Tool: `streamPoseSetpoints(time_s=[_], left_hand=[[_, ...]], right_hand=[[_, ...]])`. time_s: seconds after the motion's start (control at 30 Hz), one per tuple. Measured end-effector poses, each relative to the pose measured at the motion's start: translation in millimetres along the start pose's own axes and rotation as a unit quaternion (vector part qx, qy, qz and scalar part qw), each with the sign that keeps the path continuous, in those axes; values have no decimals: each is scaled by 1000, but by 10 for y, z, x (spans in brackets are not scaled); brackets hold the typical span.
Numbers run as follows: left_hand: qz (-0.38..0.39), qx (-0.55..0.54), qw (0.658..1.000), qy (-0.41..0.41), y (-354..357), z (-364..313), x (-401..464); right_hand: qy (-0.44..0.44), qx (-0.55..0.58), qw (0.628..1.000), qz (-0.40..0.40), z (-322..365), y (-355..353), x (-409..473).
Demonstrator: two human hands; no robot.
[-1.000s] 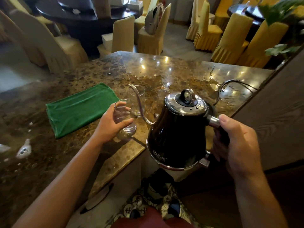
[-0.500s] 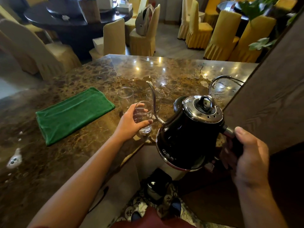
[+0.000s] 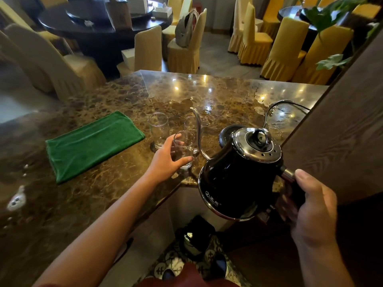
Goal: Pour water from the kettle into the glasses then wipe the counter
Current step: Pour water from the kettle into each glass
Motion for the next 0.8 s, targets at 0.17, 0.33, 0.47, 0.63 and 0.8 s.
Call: streamPoseSetpoints(time_s=[0.17,0.33,0.47,0.63,0.8], left_hand=[[-38,82,996,13,-248,167,-294],[-155,346,924,43,-698,326,-414],[-149,451,880,-6,-892,436,-167],[-57,425,898,-99,-886,462,250],[-67,173,975,-123,-756,445,524]], right_hand=[[-37,-45,998,28,77,116,-15],[-79,-54,994,53,150,261,-20],[-79,-38,994,58,134,337,-24],[-63,-29,995,69,89,421,-43],[-32,-17,998,58,60,440,-66]])
Point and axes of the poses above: each hand's wrist, its own x-axis towards the middle knuckle, its own y-axis out of the palm, z = x × y, the point moved 8 cm from there along x, towards the middle knuckle, and after that the axes turned 3 degrees about x, right-handed, at the moved point
